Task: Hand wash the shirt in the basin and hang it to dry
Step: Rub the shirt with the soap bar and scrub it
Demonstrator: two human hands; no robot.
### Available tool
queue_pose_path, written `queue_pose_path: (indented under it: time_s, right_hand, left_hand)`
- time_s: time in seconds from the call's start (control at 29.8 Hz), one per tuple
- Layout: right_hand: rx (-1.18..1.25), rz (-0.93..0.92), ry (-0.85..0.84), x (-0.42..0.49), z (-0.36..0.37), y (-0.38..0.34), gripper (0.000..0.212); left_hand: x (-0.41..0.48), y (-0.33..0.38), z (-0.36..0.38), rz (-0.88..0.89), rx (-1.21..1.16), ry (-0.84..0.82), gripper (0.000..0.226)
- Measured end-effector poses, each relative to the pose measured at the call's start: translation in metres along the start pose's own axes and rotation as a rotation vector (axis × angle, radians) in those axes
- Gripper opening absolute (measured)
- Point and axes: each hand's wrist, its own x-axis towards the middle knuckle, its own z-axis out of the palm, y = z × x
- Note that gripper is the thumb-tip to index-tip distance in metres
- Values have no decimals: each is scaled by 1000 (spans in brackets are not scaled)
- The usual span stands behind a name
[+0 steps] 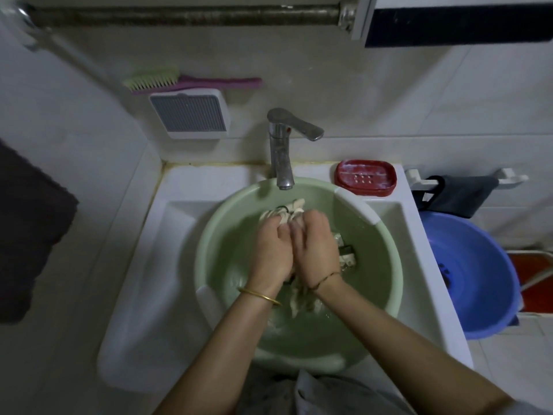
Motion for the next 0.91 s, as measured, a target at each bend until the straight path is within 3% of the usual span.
queue_pose_path:
  time_s: [0.13,0.3,0.44,0.47,0.64,0.77,0.84,0.91]
  right_hand:
    - [-9,333,60,45,-10,17,18]
    - [21,-69,50,-4,-4,-1,16]
    - [-8,299,80,46,-14,12,20]
    - [-20,310,87,46,-14,11,21]
    - [-42,-40,36,3,-12,-10,20]
    - [-70,269,75,54,-19,10,24]
    - [-92,245,77,47,-16,7,22]
    - [-98,93,64,23,-11,-5,18]
  left_hand:
    - [-11,4,6,56,81,-42,28]
    - [2,6,-2,-6,-54,-55,25]
    - [-3,11,2,57,26,-98,25]
    - [-4,11,3,62,27,-88,25]
    - [7,10,-7,-40,-112,-91,25]
    - [1,13,-5,11,36,-129,21]
    - [1,12,-4,-7,18,-113,23]
    - [4,11,-6,-49,-48,-106,25]
